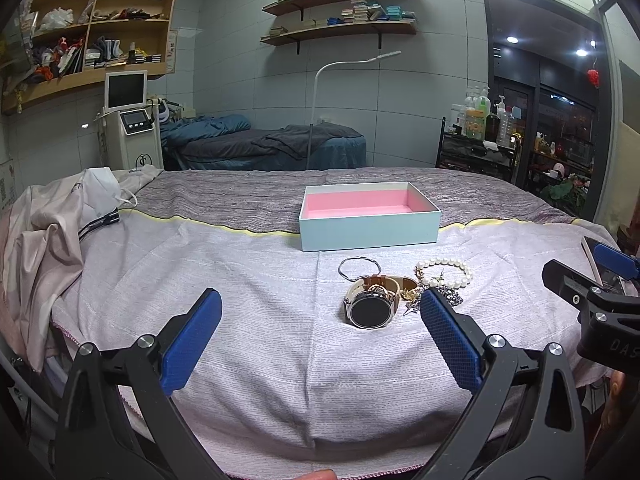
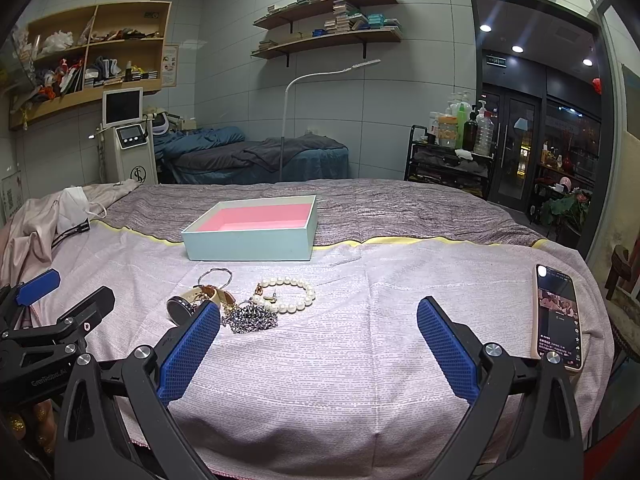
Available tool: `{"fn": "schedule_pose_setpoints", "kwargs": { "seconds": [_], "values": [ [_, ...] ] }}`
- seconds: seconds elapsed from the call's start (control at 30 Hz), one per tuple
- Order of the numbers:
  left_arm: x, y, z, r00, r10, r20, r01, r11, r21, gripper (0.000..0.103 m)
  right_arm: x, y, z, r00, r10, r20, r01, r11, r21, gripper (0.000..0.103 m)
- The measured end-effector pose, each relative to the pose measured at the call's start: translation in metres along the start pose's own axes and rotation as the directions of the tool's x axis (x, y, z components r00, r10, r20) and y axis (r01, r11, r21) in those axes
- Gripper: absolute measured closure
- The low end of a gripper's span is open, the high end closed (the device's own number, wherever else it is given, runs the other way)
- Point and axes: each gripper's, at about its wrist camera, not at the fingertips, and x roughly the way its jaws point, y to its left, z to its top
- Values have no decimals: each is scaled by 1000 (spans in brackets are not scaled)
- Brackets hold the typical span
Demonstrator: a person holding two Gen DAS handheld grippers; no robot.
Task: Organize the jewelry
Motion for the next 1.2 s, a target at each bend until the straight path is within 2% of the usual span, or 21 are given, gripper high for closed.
{"fn": "schedule_pose_setpoints", "kwargs": {
  "seconds": [1.2],
  "values": [
    [-1, -3, 2, 1000, 7, 1, -7, 1000, -1, 5, 0, 0, 0, 1000, 0, -1, 0, 1000, 0, 6]
  ]
}}
